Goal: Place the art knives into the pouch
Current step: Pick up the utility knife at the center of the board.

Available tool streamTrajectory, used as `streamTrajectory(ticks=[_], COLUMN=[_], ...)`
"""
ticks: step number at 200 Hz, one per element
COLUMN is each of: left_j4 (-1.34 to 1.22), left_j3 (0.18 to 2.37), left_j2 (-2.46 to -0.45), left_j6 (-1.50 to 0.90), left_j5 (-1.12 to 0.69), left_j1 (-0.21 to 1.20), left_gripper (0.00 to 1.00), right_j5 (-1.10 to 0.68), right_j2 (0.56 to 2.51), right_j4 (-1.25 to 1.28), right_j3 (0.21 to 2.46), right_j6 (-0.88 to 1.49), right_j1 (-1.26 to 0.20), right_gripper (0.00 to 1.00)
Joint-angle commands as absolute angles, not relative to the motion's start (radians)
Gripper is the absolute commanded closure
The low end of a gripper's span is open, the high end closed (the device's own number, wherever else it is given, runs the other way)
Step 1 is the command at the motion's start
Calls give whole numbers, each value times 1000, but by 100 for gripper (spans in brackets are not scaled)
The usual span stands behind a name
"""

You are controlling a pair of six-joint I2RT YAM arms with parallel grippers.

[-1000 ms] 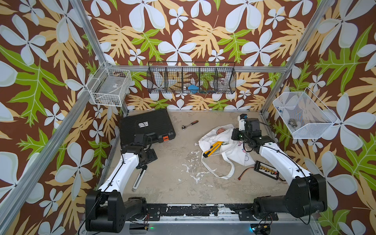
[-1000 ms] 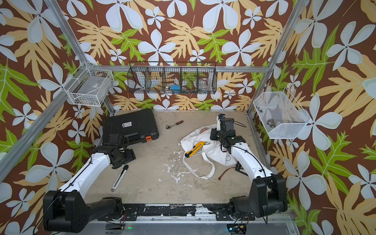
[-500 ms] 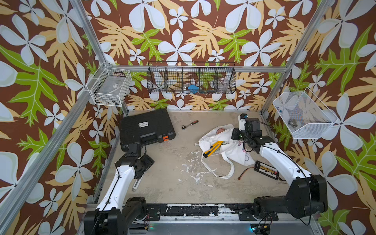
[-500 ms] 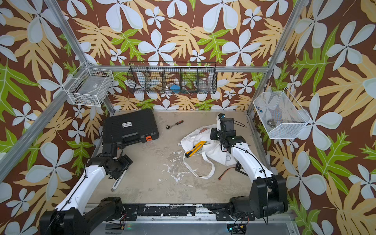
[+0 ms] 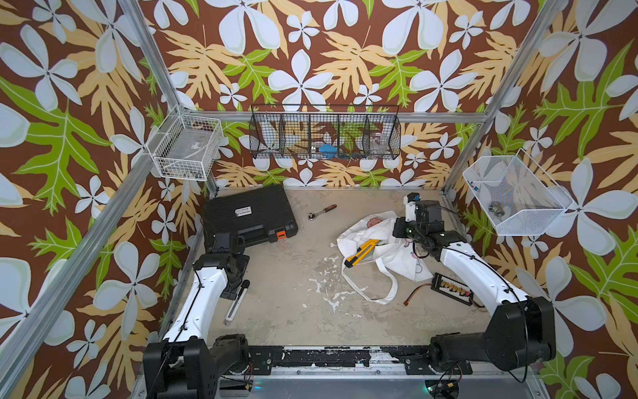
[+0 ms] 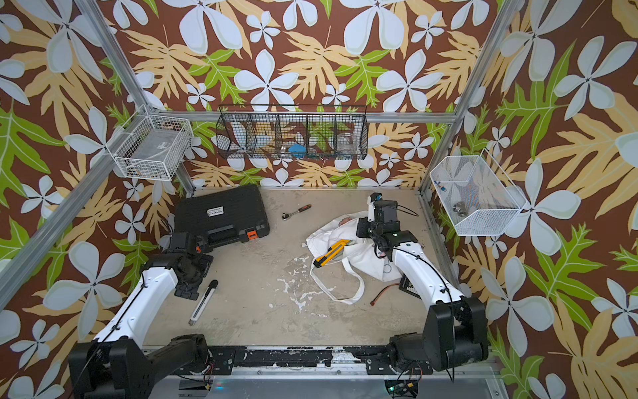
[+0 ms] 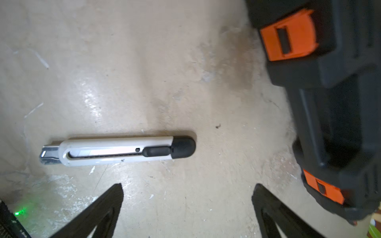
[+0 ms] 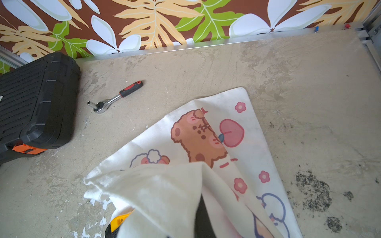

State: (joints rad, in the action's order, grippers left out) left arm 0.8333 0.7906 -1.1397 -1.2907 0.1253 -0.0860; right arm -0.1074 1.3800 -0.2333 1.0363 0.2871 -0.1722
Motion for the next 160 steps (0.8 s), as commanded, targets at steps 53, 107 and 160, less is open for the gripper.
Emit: streamTrajectory(ticks=[53, 107, 160], left_j4=[732, 684, 655], left_j3=[600, 565, 563], left_j2=[-1096, -1163, -1181], left_j6=[-1637, -1664, -1688], left_j5=[162, 137, 142], left_j1=[-90, -91, -98], left_gripper=[0, 5, 11], right_j5=[-130, -122, -121], right_j2=[1398, 1394, 1397], right_j4=[-205, -205, -206], right_j3=[1042, 1039, 1040], right_j6=[296, 295, 292], right_j1=[-173, -175, -175], right_gripper=[100, 100, 100])
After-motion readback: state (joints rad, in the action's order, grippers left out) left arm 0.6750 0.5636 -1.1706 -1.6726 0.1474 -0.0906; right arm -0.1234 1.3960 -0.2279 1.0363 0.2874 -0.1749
